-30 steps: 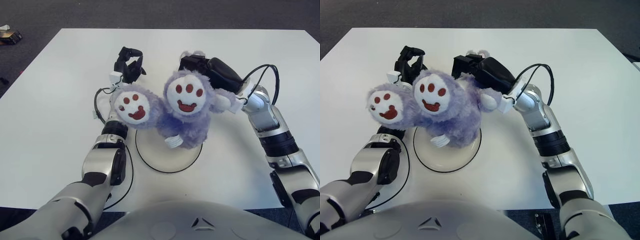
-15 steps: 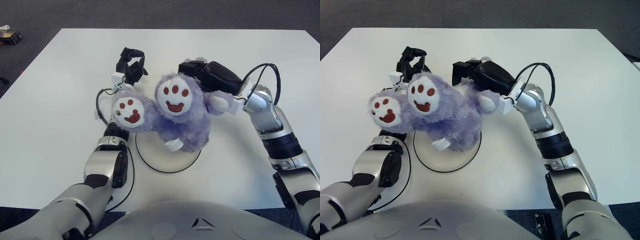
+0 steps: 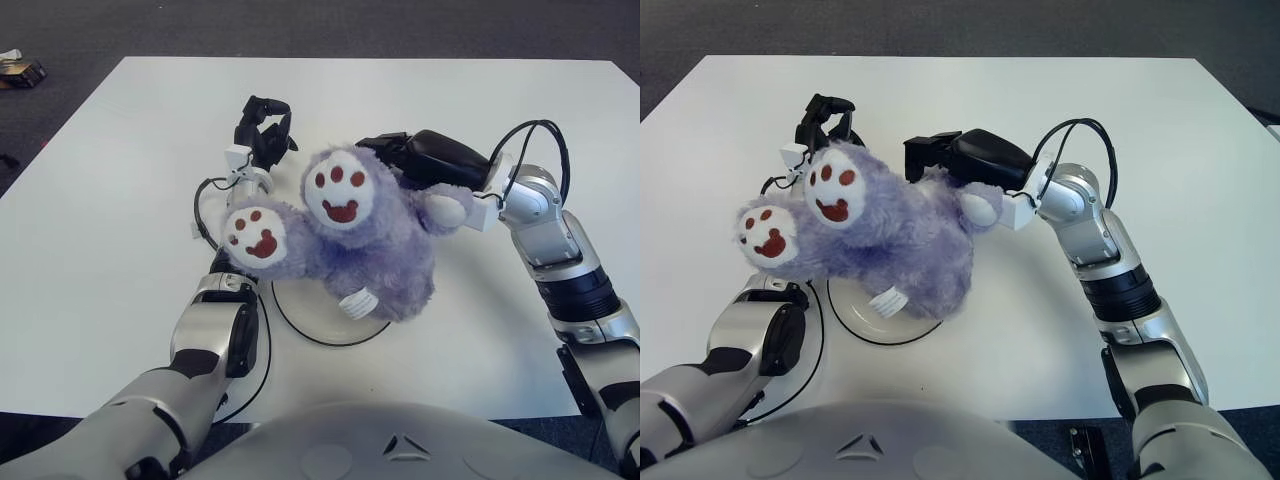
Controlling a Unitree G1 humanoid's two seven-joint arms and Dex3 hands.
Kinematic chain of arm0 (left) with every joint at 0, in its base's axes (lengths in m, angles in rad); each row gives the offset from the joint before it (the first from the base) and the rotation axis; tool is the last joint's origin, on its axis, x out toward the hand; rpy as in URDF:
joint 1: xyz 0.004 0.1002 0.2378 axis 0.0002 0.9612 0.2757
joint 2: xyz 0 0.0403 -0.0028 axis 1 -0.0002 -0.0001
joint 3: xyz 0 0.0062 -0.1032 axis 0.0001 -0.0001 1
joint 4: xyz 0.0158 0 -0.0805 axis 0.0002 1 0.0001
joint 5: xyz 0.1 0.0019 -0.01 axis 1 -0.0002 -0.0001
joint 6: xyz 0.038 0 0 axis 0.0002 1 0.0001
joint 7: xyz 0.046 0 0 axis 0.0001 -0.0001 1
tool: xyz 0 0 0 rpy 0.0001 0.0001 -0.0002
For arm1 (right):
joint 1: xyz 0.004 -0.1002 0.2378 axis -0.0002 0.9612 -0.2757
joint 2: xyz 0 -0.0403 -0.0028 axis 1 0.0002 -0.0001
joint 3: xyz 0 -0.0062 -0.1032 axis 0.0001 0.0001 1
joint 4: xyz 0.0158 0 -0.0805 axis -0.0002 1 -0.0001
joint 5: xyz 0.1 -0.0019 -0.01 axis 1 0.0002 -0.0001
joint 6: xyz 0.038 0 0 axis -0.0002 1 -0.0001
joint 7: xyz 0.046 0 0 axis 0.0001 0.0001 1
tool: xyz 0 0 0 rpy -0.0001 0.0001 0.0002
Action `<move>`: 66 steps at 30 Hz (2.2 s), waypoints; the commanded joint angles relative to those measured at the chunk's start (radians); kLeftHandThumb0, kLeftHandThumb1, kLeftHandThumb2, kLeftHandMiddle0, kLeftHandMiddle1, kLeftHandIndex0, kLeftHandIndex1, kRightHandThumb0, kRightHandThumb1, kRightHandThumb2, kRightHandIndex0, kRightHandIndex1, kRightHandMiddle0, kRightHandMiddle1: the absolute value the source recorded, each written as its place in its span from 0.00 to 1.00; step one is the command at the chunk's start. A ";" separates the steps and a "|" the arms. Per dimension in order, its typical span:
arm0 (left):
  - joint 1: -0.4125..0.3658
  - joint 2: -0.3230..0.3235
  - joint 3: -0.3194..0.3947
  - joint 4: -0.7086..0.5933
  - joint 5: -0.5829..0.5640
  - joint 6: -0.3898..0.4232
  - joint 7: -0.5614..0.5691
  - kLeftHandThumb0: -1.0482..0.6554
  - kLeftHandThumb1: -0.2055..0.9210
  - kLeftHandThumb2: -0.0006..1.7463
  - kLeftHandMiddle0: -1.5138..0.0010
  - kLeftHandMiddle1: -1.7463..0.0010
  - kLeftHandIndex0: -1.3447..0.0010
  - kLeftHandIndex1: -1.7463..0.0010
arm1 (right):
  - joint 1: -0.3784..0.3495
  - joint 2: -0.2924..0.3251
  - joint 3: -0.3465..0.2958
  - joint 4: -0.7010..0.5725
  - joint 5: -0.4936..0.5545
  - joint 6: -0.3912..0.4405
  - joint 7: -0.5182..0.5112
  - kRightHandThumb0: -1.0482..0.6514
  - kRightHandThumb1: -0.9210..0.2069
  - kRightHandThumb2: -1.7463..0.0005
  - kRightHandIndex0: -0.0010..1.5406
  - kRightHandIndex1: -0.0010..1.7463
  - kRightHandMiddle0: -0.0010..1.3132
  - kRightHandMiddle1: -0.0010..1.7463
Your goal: Put the doll into the plate.
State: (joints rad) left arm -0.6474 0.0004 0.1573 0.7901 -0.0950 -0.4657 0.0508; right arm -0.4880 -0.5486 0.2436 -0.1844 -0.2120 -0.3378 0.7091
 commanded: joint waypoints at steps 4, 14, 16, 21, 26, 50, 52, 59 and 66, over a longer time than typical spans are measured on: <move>0.007 -0.001 0.002 -0.004 -0.007 0.010 -0.012 0.40 1.00 0.15 0.43 0.00 0.64 0.17 | -0.019 -0.026 -0.006 -0.019 0.046 0.013 0.050 0.56 0.00 0.88 0.27 0.07 0.34 0.12; 0.005 0.001 0.003 0.004 -0.016 -0.001 -0.028 0.40 1.00 0.15 0.43 0.00 0.64 0.17 | -0.014 -0.013 -0.018 -0.013 0.126 0.033 0.070 0.58 0.00 0.88 0.25 0.01 0.31 0.06; 0.005 0.001 0.004 0.003 -0.017 -0.001 -0.031 0.40 1.00 0.15 0.43 0.00 0.64 0.17 | -0.013 -0.015 -0.019 -0.016 0.134 0.037 0.070 0.60 0.00 0.87 0.23 0.00 0.29 0.04; 0.006 0.001 0.005 0.002 -0.017 -0.001 -0.033 0.41 1.00 0.15 0.44 0.00 0.64 0.17 | -0.013 -0.017 -0.018 -0.017 0.139 0.039 0.070 0.60 0.00 0.87 0.22 0.00 0.28 0.03; 0.008 0.005 -0.002 0.000 -0.005 0.000 -0.029 0.41 1.00 0.15 0.44 0.00 0.65 0.16 | -0.002 -0.011 -0.027 -0.021 0.137 0.036 0.053 0.63 0.00 0.85 0.19 0.00 0.26 0.02; 0.014 0.006 -0.010 -0.012 0.012 0.008 -0.024 0.41 1.00 0.17 0.44 0.00 0.68 0.14 | 0.001 -0.013 -0.030 -0.009 0.102 -0.013 0.024 0.67 0.00 0.80 0.17 0.00 0.24 0.01; 0.014 0.006 -0.010 -0.012 0.012 0.009 -0.024 0.41 1.00 0.17 0.44 0.00 0.68 0.14 | 0.001 -0.013 -0.029 -0.008 0.103 -0.014 0.023 0.67 0.00 0.80 0.17 0.00 0.24 0.00; 0.025 0.001 -0.012 -0.030 0.013 0.013 -0.020 0.41 1.00 0.17 0.45 0.00 0.68 0.14 | -0.001 -0.023 -0.042 -0.013 0.077 -0.030 0.005 0.67 0.00 0.79 0.17 0.00 0.24 0.00; 0.028 0.000 -0.013 -0.038 0.013 0.017 -0.019 0.41 1.00 0.17 0.45 0.00 0.67 0.14 | -0.001 -0.026 -0.043 -0.015 0.071 -0.032 0.000 0.67 0.01 0.77 0.17 0.00 0.24 0.00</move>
State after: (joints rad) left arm -0.6271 -0.0017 0.1487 0.7630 -0.0909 -0.4580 0.0266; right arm -0.4904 -0.5652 0.2145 -0.1913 -0.1308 -0.3618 0.7204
